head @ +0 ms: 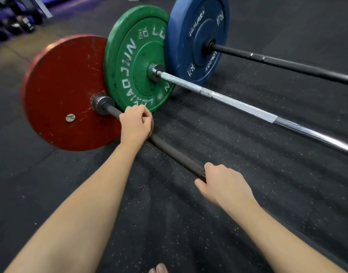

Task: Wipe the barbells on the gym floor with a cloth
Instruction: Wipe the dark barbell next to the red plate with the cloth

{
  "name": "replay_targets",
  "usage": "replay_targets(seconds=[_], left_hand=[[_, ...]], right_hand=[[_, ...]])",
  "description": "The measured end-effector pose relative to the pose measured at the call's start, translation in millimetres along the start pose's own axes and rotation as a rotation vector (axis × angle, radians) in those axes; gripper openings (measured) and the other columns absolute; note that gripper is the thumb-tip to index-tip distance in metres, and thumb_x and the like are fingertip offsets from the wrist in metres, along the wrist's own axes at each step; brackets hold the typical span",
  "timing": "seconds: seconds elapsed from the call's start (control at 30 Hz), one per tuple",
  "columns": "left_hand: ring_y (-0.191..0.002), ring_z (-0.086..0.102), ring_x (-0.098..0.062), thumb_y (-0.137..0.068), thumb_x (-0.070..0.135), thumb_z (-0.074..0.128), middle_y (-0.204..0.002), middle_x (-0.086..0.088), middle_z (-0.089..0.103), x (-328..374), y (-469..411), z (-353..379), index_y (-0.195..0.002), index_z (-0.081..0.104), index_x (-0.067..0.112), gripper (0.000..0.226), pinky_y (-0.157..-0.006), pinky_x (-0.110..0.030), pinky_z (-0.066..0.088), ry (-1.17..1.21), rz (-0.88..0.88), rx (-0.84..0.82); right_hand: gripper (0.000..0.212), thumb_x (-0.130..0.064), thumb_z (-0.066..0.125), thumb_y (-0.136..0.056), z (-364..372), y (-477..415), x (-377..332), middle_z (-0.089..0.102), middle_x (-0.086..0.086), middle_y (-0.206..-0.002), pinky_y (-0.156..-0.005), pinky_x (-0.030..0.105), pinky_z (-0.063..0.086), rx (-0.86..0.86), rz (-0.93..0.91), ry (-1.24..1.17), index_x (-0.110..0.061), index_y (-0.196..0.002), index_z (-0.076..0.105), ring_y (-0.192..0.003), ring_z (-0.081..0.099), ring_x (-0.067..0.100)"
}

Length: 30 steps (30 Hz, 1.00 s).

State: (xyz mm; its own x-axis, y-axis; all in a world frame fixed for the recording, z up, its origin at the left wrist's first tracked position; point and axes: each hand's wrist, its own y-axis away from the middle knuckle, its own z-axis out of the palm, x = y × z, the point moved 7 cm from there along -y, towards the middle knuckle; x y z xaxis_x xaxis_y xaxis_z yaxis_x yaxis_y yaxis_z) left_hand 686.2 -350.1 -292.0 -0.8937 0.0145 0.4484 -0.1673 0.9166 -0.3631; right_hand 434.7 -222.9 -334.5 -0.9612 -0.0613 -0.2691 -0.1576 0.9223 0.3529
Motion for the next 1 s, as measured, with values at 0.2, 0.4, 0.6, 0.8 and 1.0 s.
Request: replay_targets(seconds=[0.2, 0.4, 0.6, 0.8, 1.0], left_hand=[[-0.092, 0.048, -0.019, -0.077, 0.001, 0.053, -0.087, 0.007, 0.059, 37.9, 45.5, 11.6, -0.075, 0.059, 0.023, 0.023, -0.081, -0.037, 0.030, 0.038, 0.163, -0.011], [-0.094, 0.048, -0.021, -0.076, 0.005, 0.052, -0.088, 0.012, 0.052, 4.5, 15.7, 3.7, -0.079, 0.060, 0.021, 0.018, -0.081, -0.039, 0.033, 0.017, 0.257, -0.048], [-0.108, 0.050, -0.033, -0.080, 0.001, 0.049, -0.103, -0.006, 0.062, -37.4, -35.6, -4.5, -0.084, 0.059, 0.023, 0.025, -0.093, -0.045, 0.035, -0.090, -0.086, -0.039], [-0.117, 0.044, -0.032, -0.093, 0.007, 0.050, -0.119, -0.005, 0.057, -36.4, 3.4, -0.2, -0.103, 0.066, 0.021, 0.024, -0.094, -0.044, 0.033, -0.025, -0.166, 0.041], [-0.127, 0.036, -0.032, -0.107, 0.037, 0.047, -0.130, -0.001, 0.049, -52.5, 20.0, 5.0, -0.127, 0.062, 0.031, 0.025, -0.104, -0.043, 0.030, 0.003, -0.061, -0.022]], right_hand=[[0.034, -0.045, 0.044, -0.099, -0.3, 1.0, -1.6, 0.045, -0.003, -0.073, -0.065, 0.036, 0.040, 0.012, -0.002, 0.015, -0.019, -0.079, 0.033, -0.062, 0.042, 0.021], [0.041, -0.045, 0.044, -0.100, -2.6, 5.0, -1.7, 0.044, -0.003, -0.071, -0.064, 0.036, 0.038, 0.030, 0.002, 0.033, -0.021, -0.073, 0.024, -0.057, 0.038, 0.016], [0.039, -0.047, 0.044, -0.100, -1.4, 1.3, -1.9, 0.041, -0.004, -0.070, -0.066, 0.036, 0.038, 0.021, 0.000, 0.030, -0.020, -0.077, 0.028, -0.056, 0.035, 0.015], [0.035, -0.047, 0.043, -0.099, -0.7, 1.8, -2.8, 0.043, -0.003, -0.070, -0.065, 0.036, 0.039, 0.020, -0.016, 0.040, -0.019, -0.081, 0.032, -0.062, 0.043, 0.023], [0.033, -0.047, 0.043, -0.099, 0.7, 0.1, -1.9, 0.045, -0.004, -0.071, -0.065, 0.036, 0.040, 0.024, -0.016, 0.050, -0.019, -0.084, 0.035, -0.060, 0.043, 0.020]])
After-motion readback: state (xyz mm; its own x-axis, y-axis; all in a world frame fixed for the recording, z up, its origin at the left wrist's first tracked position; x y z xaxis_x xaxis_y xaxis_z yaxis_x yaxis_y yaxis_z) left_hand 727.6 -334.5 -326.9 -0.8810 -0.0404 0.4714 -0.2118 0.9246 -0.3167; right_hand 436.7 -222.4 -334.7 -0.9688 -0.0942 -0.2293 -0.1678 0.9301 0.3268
